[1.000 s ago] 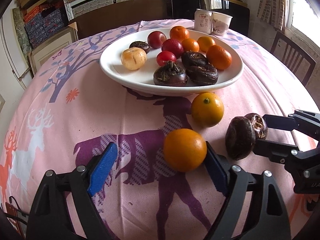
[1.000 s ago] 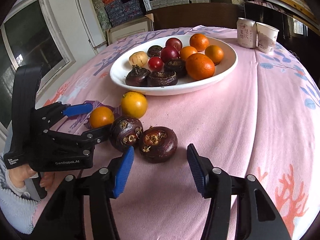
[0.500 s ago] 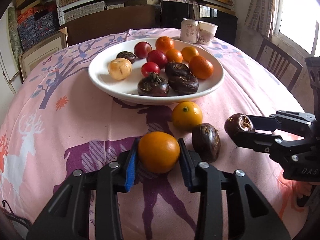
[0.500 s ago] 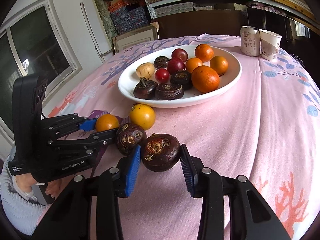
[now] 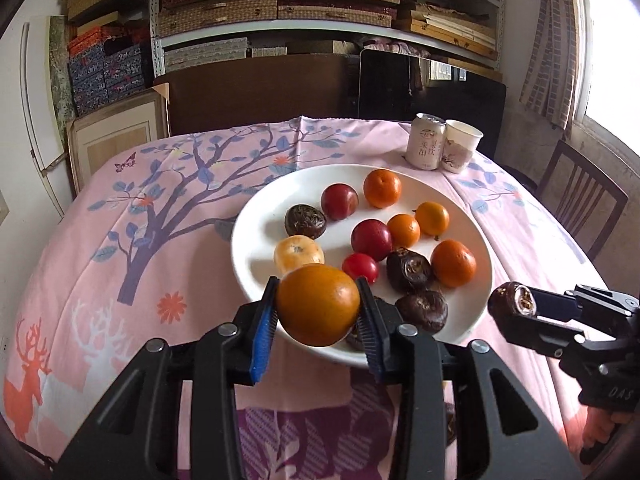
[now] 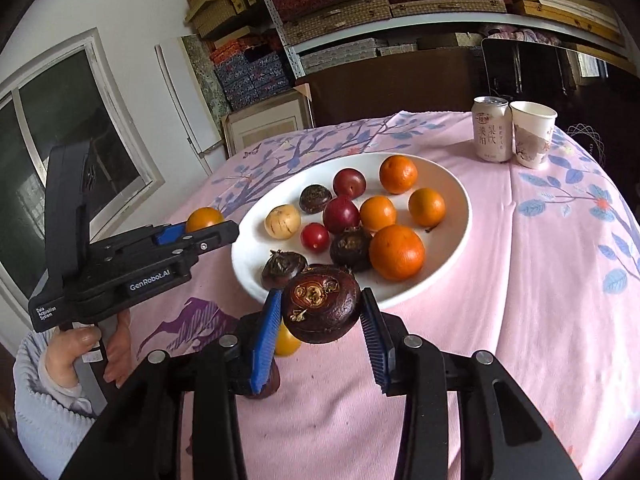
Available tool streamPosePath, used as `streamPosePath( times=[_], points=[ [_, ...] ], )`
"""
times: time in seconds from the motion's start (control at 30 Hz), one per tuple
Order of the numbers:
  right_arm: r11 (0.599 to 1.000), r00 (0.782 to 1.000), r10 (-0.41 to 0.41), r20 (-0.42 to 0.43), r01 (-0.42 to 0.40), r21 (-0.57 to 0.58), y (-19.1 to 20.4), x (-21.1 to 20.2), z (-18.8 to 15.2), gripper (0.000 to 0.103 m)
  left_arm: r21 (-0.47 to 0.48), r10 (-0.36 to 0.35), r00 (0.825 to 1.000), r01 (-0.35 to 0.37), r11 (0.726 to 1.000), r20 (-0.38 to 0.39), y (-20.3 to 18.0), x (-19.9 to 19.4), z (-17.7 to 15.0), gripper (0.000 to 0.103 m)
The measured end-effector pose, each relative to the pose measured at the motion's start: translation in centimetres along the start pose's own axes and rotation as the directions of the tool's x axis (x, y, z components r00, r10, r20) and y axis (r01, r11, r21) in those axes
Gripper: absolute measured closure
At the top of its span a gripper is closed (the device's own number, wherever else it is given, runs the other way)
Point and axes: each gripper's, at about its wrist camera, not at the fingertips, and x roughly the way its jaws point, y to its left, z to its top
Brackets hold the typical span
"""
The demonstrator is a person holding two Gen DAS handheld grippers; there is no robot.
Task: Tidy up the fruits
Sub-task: 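Place the orange on the plate with the left tool while the right tool places the dark fruit, then grasp the last dark purple fruit with the left tool while the right tool approaches the yellow tangerine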
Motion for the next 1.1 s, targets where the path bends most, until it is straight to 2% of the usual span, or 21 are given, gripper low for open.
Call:
streamPosePath(
  times=[0.13,0.17,0.2,0.23,0.27,0.3,0.4,0.5,0.6,0.73,0.87,1.1],
  points=[
    [1.0,1.0,-0.017,-0.001,0.017,-0.009,0.2,3.0,1.6,0.062,0.002,0.004,1.0,-0.004,1.0,-0.022,-0.2,2.8,0.4,0.066],
    [1.0,1.0,-0.017,0.012,0.017,-0.002,0.0,3.7,2.0,0.061,0.001,0.008,1.0,-0.008,1.0,-0.016,-0.1,3.2,0.4,0.061],
    [1.0,0.999,-0.011,0.031,0.01,0.006,-0.2,4.1,2.2,0.057,-0.002,0.01,1.0,-0.01,1.0,-0.007,0.0,3.5,0.4,0.045],
    [1.0,0.999,-0.007,0.049,0.007,0.009,-0.4,4.2,2.3,0.043,-0.007,0.012,1.0,-0.012,1.0,0.005,0.2,3.5,0.4,0.035],
    [1.0,0.998,-0.02,0.058,0.02,0.011,-0.6,4.1,2.3,0.038,-0.012,0.011,1.0,-0.011,1.0,0.021,0.4,3.3,0.3,0.023],
    [0.999,0.997,-0.03,0.07,0.03,0.013,-0.9,3.8,2.3,0.037,-0.015,0.011,0.999,-0.01,1.0,0.033,0.7,3.0,0.3,0.021],
    [0.999,0.995,-0.024,0.098,0.02,0.043,-1.7,2.5,2.3,0.035,-0.036,0.009,0.999,-0.007,0.999,0.043,1.3,2.0,0.2,0.017],
    [0.997,0.996,-0.013,0.087,0.006,0.078,-2.3,1.8,1.6,0.034,-0.05,0.003,0.999,-0.001,0.999,0.038,1.6,1.1,-0.5,0.015],
    [0.994,0.996,-0.029,0.088,0.02,0.107,-2.9,1.2,0.9,0.03,-0.033,-0.029,0.999,0.03,0.999,0.036,0.7,0.0,-1.5,0.015],
    [0.985,0.99,-0.079,0.114,0.06,0.164,-4.2,-0.3,0.3,0.02,0.073,-0.066,0.997,0.063,0.995,0.044,-2.4,-1.9,-3.6,0.011],
    [0.97,0.987,-0.092,0.131,0.06,0.235,-5.5,-1.5,-0.5,0.017,0.202,-0.038,0.999,0.035,0.979,0.013,-5.4,-2.5,-6.4,0.011],
    [0.967,0.986,-0.094,0.135,0.057,0.25,-5.7,-1.9,-0.6,0.012,0.248,-0.034,0.997,0.051,0.967,-0.071,-6.7,-0.9,-7.6,0.011]
  ],
)
